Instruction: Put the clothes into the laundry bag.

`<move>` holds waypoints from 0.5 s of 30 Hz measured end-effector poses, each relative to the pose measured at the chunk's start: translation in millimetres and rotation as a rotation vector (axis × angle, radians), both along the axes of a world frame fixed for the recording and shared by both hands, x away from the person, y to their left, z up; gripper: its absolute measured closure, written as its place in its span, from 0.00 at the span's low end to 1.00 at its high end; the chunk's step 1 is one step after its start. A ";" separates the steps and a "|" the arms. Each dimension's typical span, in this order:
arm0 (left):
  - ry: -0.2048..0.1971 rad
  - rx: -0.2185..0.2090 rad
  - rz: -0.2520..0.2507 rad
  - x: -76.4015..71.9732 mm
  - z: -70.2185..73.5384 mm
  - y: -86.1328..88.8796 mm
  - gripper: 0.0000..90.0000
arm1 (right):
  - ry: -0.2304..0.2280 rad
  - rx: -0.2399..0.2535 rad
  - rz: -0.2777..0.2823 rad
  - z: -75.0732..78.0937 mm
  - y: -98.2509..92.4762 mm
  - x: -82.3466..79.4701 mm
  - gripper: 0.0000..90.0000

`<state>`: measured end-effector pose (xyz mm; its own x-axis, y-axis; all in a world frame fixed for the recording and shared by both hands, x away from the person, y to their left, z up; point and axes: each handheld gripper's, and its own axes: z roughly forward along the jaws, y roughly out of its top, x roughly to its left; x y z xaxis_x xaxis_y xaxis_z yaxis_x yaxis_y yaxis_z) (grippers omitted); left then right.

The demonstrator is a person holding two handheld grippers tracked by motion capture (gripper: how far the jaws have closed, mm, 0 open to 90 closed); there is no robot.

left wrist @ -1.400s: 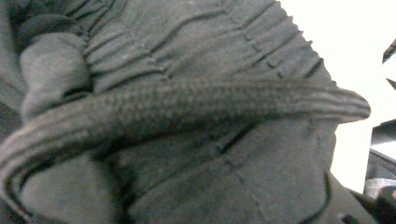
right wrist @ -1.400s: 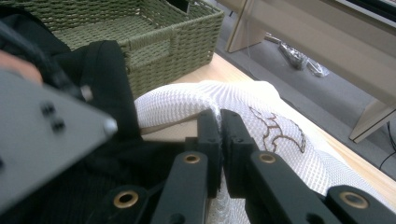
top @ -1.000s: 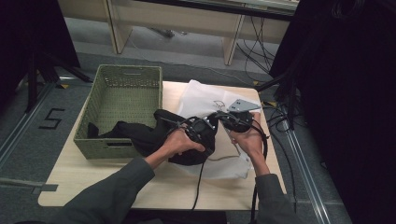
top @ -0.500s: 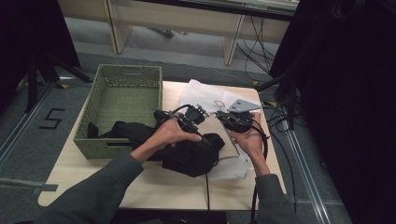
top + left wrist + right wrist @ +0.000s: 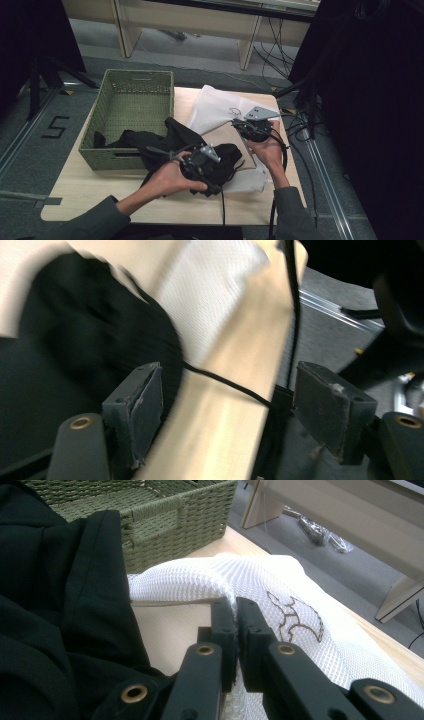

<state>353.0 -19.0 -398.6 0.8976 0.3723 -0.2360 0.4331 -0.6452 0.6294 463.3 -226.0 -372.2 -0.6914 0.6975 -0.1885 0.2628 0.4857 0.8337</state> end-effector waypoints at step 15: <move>0.168 0.021 0.017 -9.0 -97.9 -42.4 0.52 | -0.015 -0.001 -0.005 0.2 -0.6 0.2 0.98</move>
